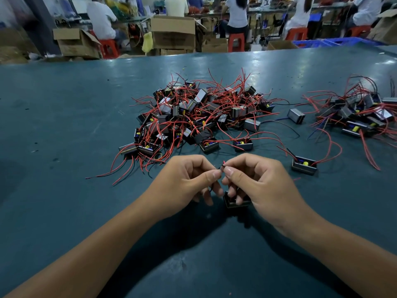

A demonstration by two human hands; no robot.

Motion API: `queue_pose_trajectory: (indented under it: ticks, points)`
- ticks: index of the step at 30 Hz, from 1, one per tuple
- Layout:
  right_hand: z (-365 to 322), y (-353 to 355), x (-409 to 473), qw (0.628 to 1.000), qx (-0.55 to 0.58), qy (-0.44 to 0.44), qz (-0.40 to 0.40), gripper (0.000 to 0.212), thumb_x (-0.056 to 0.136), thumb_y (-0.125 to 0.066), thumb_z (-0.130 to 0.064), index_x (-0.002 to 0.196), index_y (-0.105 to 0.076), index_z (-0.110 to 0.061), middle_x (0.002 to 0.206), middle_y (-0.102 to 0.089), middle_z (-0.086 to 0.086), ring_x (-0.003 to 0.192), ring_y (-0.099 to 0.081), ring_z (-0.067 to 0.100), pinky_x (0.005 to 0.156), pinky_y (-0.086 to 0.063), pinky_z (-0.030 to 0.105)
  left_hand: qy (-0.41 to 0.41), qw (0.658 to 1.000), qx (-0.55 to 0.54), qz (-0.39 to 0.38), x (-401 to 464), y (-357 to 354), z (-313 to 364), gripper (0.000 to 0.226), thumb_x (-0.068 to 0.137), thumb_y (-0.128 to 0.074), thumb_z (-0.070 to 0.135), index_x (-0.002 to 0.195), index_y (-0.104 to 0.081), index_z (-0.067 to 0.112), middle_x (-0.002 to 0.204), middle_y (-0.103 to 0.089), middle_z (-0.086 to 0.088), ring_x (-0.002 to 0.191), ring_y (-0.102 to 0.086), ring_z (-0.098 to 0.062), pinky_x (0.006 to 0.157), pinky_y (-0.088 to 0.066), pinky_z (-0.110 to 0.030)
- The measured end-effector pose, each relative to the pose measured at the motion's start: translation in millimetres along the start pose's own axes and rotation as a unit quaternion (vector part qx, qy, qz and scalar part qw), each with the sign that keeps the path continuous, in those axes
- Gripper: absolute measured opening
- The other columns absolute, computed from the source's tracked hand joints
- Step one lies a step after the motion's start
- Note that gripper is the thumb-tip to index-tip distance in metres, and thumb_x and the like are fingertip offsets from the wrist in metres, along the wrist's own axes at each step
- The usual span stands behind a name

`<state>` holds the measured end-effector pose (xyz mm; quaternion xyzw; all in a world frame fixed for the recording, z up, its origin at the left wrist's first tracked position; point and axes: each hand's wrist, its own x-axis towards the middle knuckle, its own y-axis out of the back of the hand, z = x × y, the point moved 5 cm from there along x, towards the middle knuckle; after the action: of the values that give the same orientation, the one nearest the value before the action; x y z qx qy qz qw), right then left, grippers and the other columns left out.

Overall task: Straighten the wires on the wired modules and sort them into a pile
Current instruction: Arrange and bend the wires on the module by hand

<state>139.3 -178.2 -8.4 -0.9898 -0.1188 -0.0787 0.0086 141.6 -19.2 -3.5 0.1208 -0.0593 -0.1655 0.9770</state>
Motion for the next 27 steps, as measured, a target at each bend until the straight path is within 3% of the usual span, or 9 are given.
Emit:
queue_pose_trajectory:
  ticks: [7, 14, 27]
  points:
    - [3.6, -0.5, 2.8, 0.999, 0.034, 0.000, 0.000, 0.016, 0.094, -0.064, -0.006, 0.086, -0.073, -0.017, 0.070, -0.069, 0.005, 0.057, -0.060, 0.013, 0.046, -0.045, 0.020, 0.046, 0.994, -0.091, 0.025, 1.5, 0.4, -3.9, 0.026, 0.087, -0.068, 0.021, 0.095, -0.060, -0.002, 0.078, -0.075, -0.017, 0.057, -0.070, -0.022, 0.049, -0.046, -0.022]
    - [8.3, -1.3, 4.0, 0.999, 0.038, -0.008, 0.003, 0.010, 0.092, -0.065, -0.006, 0.091, -0.074, -0.011, 0.069, -0.068, 0.008, 0.055, -0.058, 0.014, 0.044, -0.044, 0.020, 0.036, 0.993, -0.105, 0.026, 2.0, -0.9, -4.9, 0.024, 0.086, -0.069, 0.021, 0.099, -0.059, 0.003, 0.076, -0.075, -0.015, 0.058, -0.072, -0.023, 0.051, -0.049, -0.022]
    - [6.7, 0.2, 5.2, 1.000, 0.005, 0.004, 0.012, 0.005, 0.088, -0.072, -0.014, 0.085, -0.074, -0.017, 0.063, -0.068, 0.003, 0.051, -0.056, 0.012, 0.043, -0.041, 0.021, 0.033, 0.995, -0.093, 0.014, -1.7, -2.3, 0.5, 0.025, 0.086, -0.069, 0.007, 0.102, -0.053, -0.005, 0.082, -0.075, -0.020, 0.066, -0.073, -0.026, 0.065, -0.058, -0.031]
